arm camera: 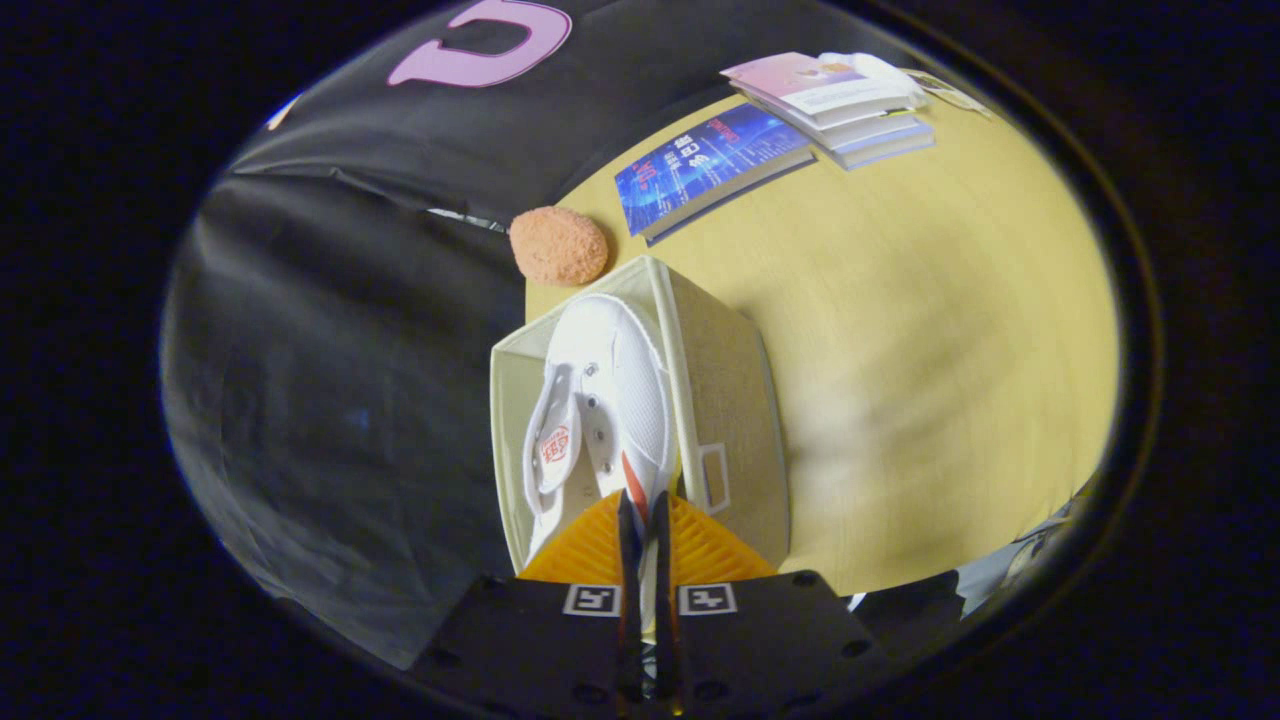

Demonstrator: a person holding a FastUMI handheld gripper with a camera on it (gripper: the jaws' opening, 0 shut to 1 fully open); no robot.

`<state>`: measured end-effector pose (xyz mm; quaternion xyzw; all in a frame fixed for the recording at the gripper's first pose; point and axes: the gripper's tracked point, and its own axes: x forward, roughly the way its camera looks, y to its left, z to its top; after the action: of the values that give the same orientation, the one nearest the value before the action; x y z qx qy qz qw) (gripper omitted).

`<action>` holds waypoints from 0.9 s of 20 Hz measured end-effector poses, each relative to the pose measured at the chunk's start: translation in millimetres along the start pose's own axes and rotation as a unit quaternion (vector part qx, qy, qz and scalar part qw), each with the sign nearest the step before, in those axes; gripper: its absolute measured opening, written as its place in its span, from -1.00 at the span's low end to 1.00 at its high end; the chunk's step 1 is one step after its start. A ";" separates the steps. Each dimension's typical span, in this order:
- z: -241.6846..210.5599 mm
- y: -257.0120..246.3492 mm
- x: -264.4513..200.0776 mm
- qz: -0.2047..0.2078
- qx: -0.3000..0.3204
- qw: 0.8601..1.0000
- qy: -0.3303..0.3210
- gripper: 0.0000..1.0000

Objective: Open the storage box then place both shoes into the box .Put the left shoe in first, then the right shoe, with the right side of both shoes facing outward in a uniform manner.

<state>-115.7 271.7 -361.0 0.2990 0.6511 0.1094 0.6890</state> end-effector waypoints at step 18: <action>30.3 17.6 -23.2 0.050 0.044 0.997 -0.030 -0.67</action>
<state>-85.3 265.1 -332.7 0.3642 0.6186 0.1059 0.6881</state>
